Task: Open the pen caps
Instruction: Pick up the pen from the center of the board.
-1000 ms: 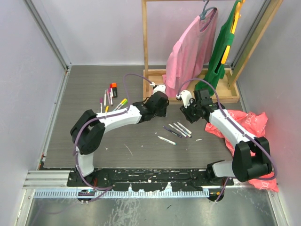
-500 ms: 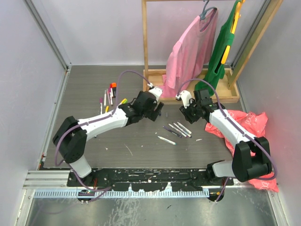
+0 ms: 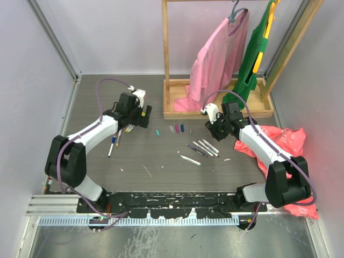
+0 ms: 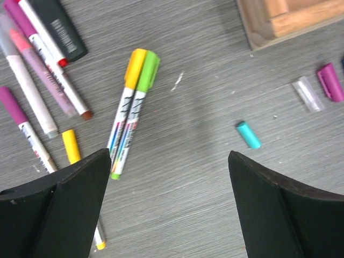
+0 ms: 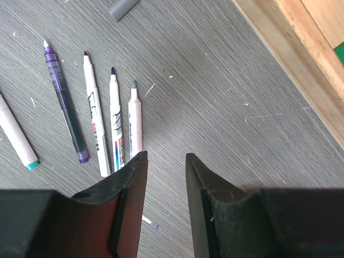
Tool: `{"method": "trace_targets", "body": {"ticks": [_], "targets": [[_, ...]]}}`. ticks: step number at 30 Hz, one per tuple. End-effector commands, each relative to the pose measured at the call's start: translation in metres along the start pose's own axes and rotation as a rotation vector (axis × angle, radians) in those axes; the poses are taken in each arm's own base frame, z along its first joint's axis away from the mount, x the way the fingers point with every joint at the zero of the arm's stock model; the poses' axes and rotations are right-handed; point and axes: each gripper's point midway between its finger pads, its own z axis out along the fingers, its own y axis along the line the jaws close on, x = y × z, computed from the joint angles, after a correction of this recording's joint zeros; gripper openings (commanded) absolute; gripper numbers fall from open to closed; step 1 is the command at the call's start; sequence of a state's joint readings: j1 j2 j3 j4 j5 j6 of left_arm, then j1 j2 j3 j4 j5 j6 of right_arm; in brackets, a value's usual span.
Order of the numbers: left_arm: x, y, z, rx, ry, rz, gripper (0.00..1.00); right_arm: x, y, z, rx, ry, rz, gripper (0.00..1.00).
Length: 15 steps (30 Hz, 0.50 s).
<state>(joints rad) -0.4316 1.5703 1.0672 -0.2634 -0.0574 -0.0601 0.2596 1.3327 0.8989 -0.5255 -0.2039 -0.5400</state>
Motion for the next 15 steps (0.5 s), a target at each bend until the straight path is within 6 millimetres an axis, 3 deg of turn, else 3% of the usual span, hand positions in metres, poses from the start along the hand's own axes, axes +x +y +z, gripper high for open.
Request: {"method": "trace_targets", "body": {"ticks": [1,8,15], "targets": [[-0.004,0.015,-0.003,0.026,0.006,-0.033,0.89,-0.009,0.0,-0.004,-0.004,-0.033,-0.016,0.4],[0.01,0.038,0.019,-0.001,0.09,-0.087,0.57,-0.008,0.002,-0.002,-0.013,-0.029,-0.015,0.4],[0.023,0.045,0.037,-0.012,0.159,-0.102,0.5,-0.007,0.002,-0.002,-0.02,-0.026,-0.016,0.4]]}}
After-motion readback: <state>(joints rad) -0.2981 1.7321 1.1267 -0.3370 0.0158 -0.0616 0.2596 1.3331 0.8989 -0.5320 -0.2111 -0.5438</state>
